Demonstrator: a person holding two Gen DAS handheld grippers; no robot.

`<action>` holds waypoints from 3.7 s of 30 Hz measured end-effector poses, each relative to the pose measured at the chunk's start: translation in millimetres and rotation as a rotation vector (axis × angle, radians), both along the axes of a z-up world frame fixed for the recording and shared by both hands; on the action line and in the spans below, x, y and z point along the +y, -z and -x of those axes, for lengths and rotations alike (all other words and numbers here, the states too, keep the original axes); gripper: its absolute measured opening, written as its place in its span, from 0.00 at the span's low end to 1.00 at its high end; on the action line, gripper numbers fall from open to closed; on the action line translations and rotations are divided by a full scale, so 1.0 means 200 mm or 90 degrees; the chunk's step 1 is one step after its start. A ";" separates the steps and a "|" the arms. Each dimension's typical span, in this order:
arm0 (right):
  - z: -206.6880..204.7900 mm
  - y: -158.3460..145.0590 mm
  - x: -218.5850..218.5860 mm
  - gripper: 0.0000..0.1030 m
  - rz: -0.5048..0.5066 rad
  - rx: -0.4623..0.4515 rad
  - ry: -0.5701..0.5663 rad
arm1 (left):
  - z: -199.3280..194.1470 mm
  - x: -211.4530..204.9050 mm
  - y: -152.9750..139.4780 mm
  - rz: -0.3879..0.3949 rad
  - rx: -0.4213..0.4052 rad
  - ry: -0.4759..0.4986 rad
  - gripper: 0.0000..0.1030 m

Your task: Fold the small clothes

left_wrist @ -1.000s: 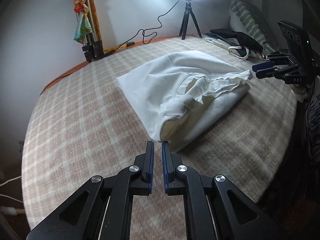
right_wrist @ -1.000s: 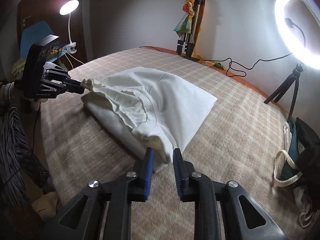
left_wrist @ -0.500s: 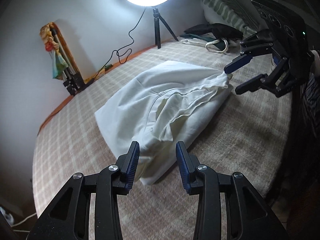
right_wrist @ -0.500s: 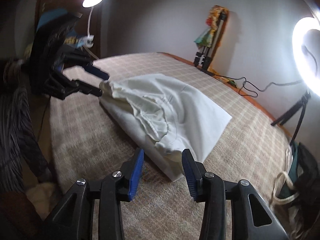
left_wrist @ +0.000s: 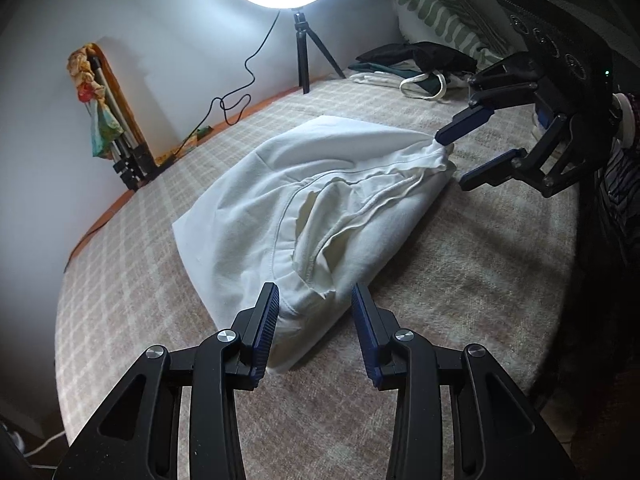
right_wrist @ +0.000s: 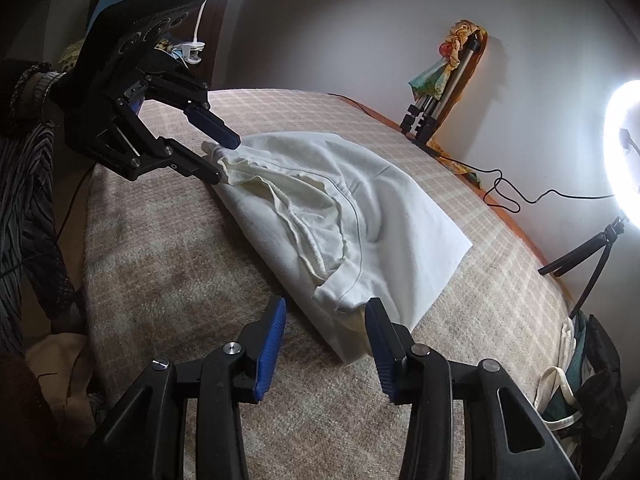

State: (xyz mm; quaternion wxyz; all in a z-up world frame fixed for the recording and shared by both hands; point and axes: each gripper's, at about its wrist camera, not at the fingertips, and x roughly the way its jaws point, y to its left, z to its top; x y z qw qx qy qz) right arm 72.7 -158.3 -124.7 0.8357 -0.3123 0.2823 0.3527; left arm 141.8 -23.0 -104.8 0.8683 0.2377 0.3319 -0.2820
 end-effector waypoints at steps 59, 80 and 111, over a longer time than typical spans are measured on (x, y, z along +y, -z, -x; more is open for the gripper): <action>-0.92 -0.21 0.13 0.11 -0.248 0.206 0.206 | -0.76 -0.11 -0.10 0.206 0.100 -0.176 0.24; -1.10 -0.19 -0.26 0.14 -0.291 0.248 0.307 | -0.80 0.08 -0.08 0.220 0.131 -0.223 0.24; -1.07 -0.11 -0.51 0.42 -0.339 0.369 0.349 | -0.60 0.56 -0.01 0.310 0.210 -0.342 0.41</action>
